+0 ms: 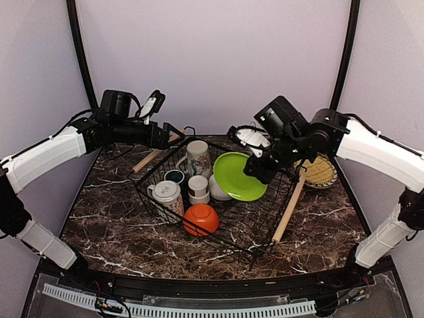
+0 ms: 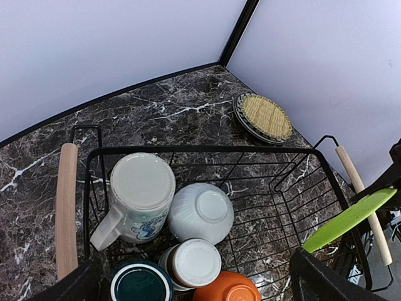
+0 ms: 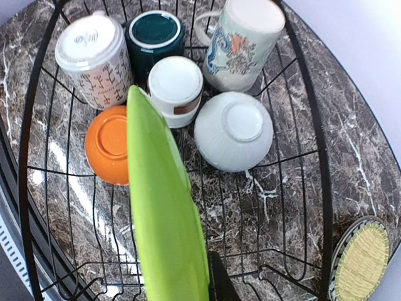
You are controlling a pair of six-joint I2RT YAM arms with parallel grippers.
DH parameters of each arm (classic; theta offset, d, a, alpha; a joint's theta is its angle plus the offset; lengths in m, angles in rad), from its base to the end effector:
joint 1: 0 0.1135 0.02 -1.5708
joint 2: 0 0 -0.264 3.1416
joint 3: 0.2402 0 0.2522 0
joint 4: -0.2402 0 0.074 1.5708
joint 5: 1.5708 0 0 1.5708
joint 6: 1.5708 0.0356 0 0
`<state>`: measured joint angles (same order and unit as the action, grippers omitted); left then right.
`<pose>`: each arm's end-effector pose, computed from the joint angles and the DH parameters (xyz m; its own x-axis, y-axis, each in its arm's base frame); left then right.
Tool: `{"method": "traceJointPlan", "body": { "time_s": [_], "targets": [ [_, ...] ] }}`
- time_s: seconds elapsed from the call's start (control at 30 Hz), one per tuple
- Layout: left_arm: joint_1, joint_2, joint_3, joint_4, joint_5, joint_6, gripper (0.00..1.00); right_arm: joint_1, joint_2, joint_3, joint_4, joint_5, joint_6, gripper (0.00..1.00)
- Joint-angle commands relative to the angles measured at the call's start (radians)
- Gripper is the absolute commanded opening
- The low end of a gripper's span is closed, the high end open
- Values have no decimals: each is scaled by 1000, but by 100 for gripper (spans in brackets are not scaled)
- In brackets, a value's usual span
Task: Unload the mixed dishes from the dish rack
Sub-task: Grab the plate from the dish rack, then place the plate with another plate.
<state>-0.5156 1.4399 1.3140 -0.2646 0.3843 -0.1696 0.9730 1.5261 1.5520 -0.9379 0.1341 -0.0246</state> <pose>0.2849 -0.1768 0.3633 -0.4545 0.0777 -0.8874 0.6919 0.6582 -0.2967 0.1832 0.2605 0.3571 -0.4259 -0.6688 -0.6094 -0.7838 0.6092 -0.1207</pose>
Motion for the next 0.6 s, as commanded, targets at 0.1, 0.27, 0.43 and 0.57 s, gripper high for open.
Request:
{"method": "traceJointPlan", "body": {
  "time_s": [0.1,0.27,0.43,0.57],
  "targets": [
    [-8,6,27,-27,13,-7,99,-85,-190,-90,282,-3,64,0],
    [-8,6,27,-29,15,-8,99,-198,-356,-237,515,-9,209,0],
    [-8,4,28,-30,16,-8,99,-380,-490,-388,662,7,439,0],
    [-7,0,28,-30,19,-9,99,-526,-560,-472,682,51,610,0]
  ]
}}
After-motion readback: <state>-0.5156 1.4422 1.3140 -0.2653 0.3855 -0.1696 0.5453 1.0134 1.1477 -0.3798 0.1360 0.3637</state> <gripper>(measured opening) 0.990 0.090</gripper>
